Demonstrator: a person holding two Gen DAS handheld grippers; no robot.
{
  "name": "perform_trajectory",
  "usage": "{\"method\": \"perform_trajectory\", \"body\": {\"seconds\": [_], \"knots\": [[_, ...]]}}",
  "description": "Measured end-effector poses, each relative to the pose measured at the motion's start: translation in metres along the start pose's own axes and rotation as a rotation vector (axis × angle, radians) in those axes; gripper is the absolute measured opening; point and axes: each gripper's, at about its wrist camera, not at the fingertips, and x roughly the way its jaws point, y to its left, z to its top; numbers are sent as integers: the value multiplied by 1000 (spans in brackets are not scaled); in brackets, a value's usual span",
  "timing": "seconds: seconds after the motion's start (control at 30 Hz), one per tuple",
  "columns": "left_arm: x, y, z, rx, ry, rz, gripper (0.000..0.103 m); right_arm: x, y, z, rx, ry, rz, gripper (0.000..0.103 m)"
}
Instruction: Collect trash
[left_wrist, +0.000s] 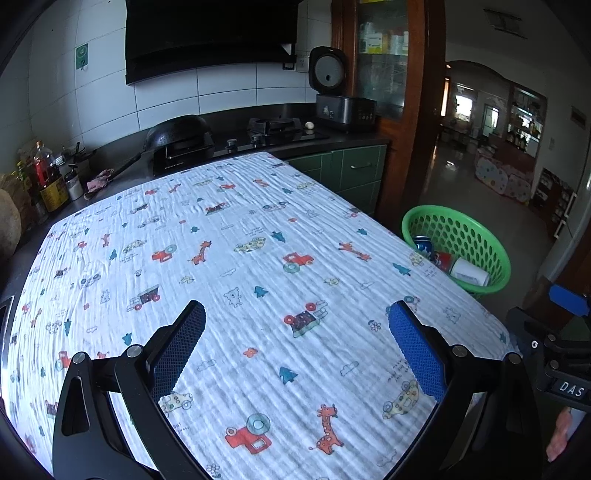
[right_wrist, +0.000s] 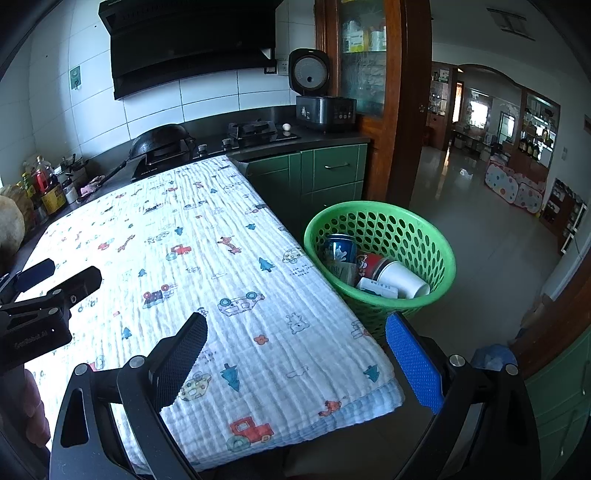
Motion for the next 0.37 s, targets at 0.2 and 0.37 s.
{"method": "perform_trajectory", "body": {"seconds": [0.2, 0.37], "knots": [[1, 2, 0, -14, 9, 5, 98, 0, 0, 0, 1, -5, -1, 94], [-1, 1, -1, -14, 1, 1, 98, 1, 2, -1, 2, -5, 0, 94]]}}
